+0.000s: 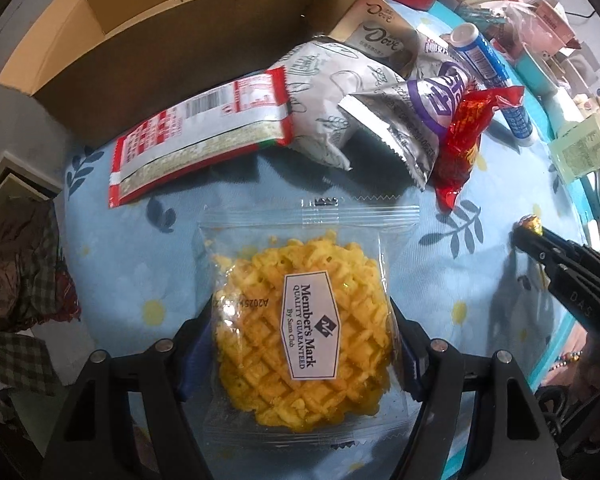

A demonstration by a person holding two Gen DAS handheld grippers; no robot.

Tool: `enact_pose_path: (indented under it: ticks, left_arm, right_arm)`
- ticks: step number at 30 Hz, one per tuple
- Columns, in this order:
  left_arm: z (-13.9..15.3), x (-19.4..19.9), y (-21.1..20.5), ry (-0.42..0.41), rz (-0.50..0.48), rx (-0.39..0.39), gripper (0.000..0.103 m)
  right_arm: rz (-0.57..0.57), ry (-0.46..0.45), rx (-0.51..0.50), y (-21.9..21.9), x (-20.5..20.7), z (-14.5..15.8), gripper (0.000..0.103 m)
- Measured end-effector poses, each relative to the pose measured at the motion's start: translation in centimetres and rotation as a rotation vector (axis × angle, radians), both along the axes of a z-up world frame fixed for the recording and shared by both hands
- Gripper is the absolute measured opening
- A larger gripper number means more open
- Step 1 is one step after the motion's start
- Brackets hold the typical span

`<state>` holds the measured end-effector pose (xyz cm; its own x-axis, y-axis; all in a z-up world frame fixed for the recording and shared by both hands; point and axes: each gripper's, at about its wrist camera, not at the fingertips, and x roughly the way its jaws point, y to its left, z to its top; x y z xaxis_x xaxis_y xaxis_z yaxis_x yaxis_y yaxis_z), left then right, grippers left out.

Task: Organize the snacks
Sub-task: 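Grasp the waffle packet with the left tool while the right tool grasps the lollipop, then carry both snacks into the cardboard box and open both tools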

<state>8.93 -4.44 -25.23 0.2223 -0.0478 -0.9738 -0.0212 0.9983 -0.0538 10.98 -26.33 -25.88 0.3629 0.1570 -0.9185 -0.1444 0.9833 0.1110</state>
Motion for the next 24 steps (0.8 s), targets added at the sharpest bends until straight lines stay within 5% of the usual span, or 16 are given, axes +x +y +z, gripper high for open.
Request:
enact_pose_path:
  ticks: [12, 24]
  left_arm:
    - [4.2, -4.8, 5.0, -0.086, 0.001, 0.012, 0.073]
    - [11.3, -7.1, 6.4, -0.207, -0.016, -0.034, 0.073]
  right_arm:
    - [0.058, -0.034, 0.051, 5.5, -4.0, 2.2, 0.025]
    - [0.159, -0.088, 0.085, 10.7, -8.6, 6.2, 0.025]
